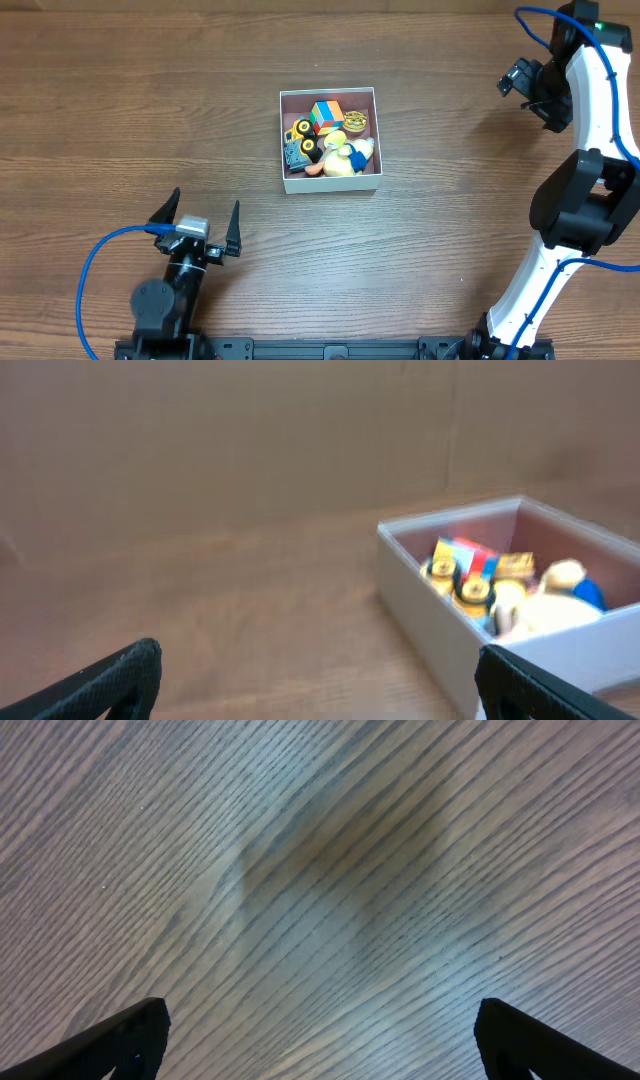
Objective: Pack container
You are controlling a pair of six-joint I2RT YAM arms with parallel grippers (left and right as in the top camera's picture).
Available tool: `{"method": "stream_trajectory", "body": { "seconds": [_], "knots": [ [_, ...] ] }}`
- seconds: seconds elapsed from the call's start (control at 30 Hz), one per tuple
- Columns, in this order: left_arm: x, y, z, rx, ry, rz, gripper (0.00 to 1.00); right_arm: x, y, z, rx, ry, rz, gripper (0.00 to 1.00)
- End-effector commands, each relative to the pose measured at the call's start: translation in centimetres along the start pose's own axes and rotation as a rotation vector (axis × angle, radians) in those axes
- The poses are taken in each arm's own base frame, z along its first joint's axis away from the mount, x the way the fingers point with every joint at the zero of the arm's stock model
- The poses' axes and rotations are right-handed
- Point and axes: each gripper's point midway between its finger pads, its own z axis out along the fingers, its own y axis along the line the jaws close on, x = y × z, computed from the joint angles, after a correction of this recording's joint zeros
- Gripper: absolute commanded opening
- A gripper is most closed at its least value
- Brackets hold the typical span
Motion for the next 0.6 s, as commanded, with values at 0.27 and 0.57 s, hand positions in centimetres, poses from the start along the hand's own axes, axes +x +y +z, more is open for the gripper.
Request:
{"method": "stream_trajectory", "body": {
  "seconds": [0.27,0.57],
  "knots": [
    [0.68,0.87,-0.04,-0.039,0.015,-0.020,1.00,-0.04,0.08,-0.20,-0.002,-0.007,-0.004,1.00],
    [0.68,0.87,-0.04,-0.039,0.015,-0.020,1.00,-0.04,0.08,-0.20,-0.002,-0.007,-0.004,1.00]
  ]
}}
